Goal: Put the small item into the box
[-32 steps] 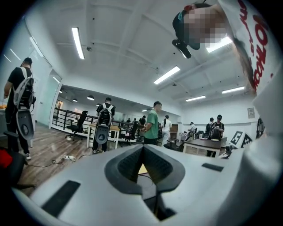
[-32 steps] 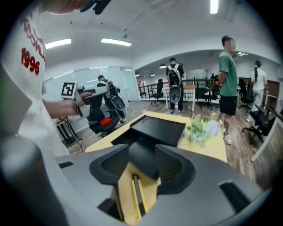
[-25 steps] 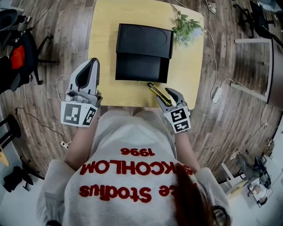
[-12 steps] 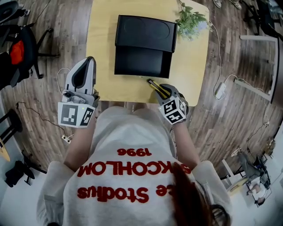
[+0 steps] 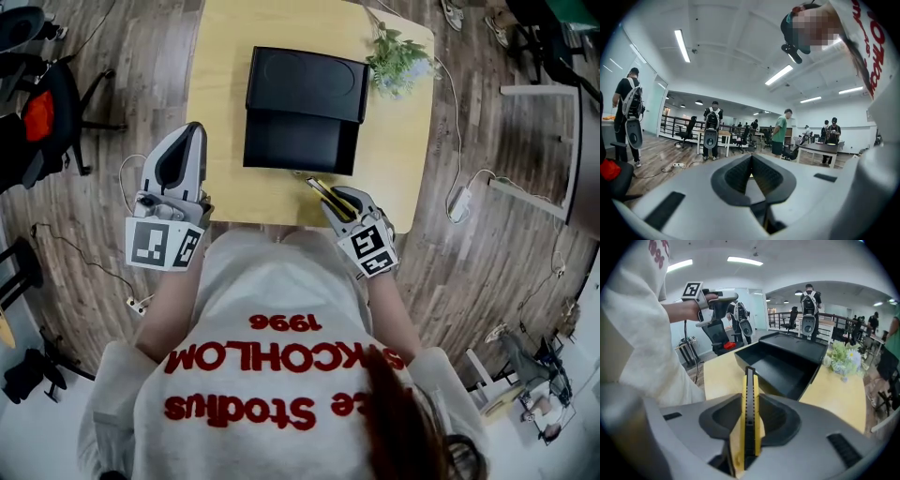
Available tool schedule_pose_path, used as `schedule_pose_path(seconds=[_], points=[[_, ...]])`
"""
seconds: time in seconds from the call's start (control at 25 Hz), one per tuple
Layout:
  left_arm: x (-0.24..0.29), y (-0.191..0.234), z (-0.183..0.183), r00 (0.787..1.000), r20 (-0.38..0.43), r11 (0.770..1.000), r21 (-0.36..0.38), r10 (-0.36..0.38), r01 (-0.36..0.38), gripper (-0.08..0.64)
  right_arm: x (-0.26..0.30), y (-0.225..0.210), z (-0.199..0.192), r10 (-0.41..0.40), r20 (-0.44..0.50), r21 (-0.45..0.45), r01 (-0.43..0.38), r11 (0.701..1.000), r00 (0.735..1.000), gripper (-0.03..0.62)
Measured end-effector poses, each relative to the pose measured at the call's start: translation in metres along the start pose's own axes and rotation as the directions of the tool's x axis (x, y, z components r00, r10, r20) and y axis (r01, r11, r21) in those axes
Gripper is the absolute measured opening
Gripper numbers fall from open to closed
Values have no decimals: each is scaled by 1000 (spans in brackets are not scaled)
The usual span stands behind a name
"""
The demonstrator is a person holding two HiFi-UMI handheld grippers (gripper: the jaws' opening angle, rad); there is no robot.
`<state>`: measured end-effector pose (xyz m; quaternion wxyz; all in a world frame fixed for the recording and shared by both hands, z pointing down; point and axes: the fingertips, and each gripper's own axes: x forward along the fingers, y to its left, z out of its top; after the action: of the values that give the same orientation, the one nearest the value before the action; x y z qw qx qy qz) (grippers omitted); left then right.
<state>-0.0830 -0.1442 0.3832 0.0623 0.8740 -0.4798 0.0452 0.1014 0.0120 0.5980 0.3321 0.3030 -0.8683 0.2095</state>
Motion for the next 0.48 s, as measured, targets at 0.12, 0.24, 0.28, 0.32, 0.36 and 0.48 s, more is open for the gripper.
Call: schedule_pose_path(seconds=[0.12, 0.24, 0.28, 0.32, 0.36, 0.48], points=[[0, 1, 7, 1000, 19, 1000, 9, 3, -3, 6, -11, -7, 26, -17, 96, 21, 15, 1000, 995, 112], [0, 3, 15, 999, 41, 1000, 13, 10, -10, 6, -25, -18, 53, -47, 197, 45, 38, 998, 979, 112], [0, 4, 18, 999, 49, 1000, 13, 12, -13, 6, -30, -22, 61, -59, 231, 54, 47, 997, 971, 112], [0, 5, 21, 998, 59, 1000, 13, 15, -15, 6, -34, -26, 70, -69, 264, 66, 54, 996, 962, 112], [0, 7, 25, 997, 71, 1000, 13, 16, -17, 6, -39, -30, 79, -78, 295, 79, 57, 995, 952, 112], [-1, 8, 35, 994, 104, 999, 30, 18, -21, 6, -50, -38, 103, -99, 368, 98, 68, 993, 924, 112]])
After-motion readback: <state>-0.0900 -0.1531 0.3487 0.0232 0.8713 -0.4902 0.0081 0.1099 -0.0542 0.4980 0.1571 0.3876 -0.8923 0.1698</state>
